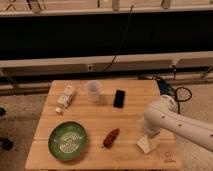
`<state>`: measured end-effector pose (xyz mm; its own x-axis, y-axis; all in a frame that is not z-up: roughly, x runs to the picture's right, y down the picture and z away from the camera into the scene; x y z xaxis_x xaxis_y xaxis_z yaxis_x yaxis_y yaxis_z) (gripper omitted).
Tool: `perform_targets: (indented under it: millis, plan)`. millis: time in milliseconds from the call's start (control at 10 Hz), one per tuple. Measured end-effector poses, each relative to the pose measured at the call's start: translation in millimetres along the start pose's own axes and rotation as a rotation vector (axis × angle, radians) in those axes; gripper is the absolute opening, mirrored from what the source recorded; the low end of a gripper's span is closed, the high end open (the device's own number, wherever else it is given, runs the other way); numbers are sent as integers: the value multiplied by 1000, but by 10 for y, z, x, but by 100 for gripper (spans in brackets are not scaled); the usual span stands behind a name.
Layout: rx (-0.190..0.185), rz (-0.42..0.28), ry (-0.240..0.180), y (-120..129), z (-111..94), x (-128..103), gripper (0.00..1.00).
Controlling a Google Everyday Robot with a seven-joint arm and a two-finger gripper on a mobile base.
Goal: Place the white sponge in the ceramic bowl
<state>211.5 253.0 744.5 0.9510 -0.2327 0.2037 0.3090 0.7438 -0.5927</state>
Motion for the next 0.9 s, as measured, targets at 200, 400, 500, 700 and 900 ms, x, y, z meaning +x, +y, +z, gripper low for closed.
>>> perform_targets:
  millis: [200, 400, 500, 700, 900]
  plan:
    - [-4, -10, -10, 15, 84, -3, 80]
    - [-10, -17, -22, 35, 244, -15, 80]
    - [-9, -18, -23, 36, 263, -1, 80]
    - [-11, -21, -27, 39, 309, 13, 80]
    - [-12, -27, -32, 39, 371, 27, 80]
